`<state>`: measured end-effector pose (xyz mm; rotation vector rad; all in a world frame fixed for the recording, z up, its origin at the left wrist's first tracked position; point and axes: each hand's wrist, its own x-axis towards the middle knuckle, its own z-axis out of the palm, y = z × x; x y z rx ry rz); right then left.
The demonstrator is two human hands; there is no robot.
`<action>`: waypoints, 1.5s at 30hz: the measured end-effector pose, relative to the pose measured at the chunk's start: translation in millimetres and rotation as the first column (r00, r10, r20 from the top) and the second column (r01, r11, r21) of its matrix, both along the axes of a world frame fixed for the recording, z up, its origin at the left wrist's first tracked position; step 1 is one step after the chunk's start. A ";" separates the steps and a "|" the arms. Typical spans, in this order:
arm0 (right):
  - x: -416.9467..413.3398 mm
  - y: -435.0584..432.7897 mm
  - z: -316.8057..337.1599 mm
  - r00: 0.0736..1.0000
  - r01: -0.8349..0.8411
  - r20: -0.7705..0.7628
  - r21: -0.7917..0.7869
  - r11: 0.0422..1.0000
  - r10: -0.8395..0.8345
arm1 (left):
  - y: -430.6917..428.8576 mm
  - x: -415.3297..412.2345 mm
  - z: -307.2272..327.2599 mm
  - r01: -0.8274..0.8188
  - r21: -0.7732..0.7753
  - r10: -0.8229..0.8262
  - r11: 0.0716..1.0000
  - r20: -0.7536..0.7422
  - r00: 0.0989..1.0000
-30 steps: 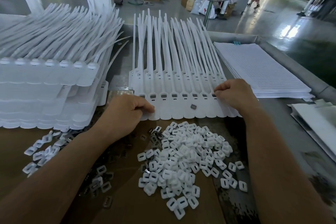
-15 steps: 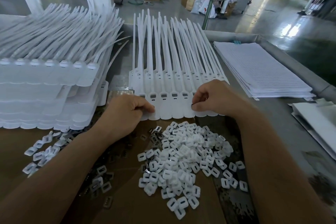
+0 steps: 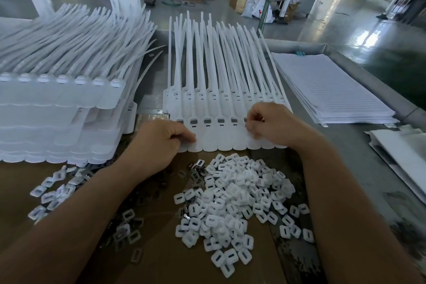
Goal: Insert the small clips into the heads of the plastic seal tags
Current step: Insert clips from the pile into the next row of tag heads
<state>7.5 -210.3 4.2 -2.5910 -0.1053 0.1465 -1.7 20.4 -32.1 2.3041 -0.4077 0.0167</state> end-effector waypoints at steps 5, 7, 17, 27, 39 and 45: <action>3.9 -16.2 0.8 0.955 0.188 0.172 0.283 0.941 -0.242 | 0.6 -0.3 -0.5 0.003 0.000 -0.003 1.000 -0.001 1.000; 3.0 -25.2 1.0 0.917 0.235 0.238 0.324 0.917 -0.319 | 0.7 -0.8 -0.2 0.004 0.001 -0.004 1.000 0.000 1.000; 0.1 -60.9 -3.1 0.833 0.418 0.206 0.376 0.827 -0.514 | 0.5 -1.2 -0.7 -0.001 -0.013 0.001 1.000 -0.014 1.000; 4.5 -58.0 -7.9 0.900 0.417 0.050 0.196 0.888 -0.434 | -0.7 0.0 -1.6 0.000 -0.022 0.000 1.000 0.001 1.000; 5.0 -56.0 -11.5 0.880 0.450 0.073 0.189 0.873 -0.470 | -0.6 0.2 -1.1 0.004 0.015 -0.005 1.000 0.019 1.000; 6.3 -56.1 -12.0 0.878 0.456 0.071 0.180 0.872 -0.474 | -0.9 -0.3 0.3 0.000 0.014 0.000 1.000 0.014 1.000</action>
